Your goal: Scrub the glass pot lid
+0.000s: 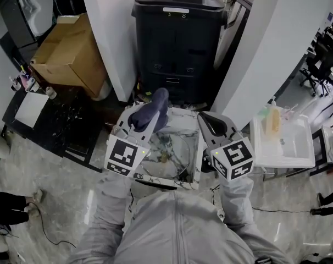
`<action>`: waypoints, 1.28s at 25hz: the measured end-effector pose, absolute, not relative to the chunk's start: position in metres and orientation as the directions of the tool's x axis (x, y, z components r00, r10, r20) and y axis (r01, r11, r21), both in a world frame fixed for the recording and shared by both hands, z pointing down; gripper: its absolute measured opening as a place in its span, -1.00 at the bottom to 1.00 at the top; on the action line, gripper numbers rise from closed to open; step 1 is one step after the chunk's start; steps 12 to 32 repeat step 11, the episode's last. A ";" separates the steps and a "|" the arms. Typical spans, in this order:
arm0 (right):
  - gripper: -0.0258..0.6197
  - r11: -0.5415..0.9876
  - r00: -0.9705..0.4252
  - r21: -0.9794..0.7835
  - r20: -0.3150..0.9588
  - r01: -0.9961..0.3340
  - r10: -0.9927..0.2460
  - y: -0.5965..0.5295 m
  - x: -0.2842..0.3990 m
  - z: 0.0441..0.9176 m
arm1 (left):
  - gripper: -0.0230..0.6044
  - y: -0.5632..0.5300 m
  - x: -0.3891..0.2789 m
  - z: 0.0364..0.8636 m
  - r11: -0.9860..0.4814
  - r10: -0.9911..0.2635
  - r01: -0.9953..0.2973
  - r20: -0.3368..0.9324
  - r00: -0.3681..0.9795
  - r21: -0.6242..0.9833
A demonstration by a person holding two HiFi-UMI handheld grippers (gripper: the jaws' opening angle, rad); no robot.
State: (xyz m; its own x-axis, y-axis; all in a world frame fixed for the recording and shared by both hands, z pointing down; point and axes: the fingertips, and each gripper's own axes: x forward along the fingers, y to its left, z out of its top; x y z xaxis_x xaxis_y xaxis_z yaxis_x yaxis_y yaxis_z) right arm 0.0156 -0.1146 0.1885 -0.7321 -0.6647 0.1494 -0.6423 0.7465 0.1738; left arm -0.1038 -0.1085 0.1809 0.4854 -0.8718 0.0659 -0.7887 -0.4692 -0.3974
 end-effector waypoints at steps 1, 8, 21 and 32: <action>-0.83 0.747 -0.732 0.175 0.152 -0.642 -0.664 -0.115 0.015 0.189 | -0.70 -0.108 -0.104 0.181 -0.470 -0.871 -0.788 0.064 0.487 -0.397; -0.83 0.755 -0.737 0.172 0.164 -0.633 -0.655 -0.112 0.013 0.195 | -0.70 -0.105 -0.102 0.184 -0.481 -0.864 -0.783 0.065 0.499 -0.394; -0.83 0.758 -0.741 0.173 0.164 -0.629 -0.652 -0.111 0.012 0.194 | -0.70 -0.105 -0.102 0.185 -0.482 -0.865 -0.783 0.068 0.498 -0.392; -0.83 0.758 -0.741 0.173 0.164 -0.629 -0.652 -0.111 0.012 0.194 | -0.70 -0.105 -0.102 0.185 -0.482 -0.865 -0.783 0.068 0.498 -0.392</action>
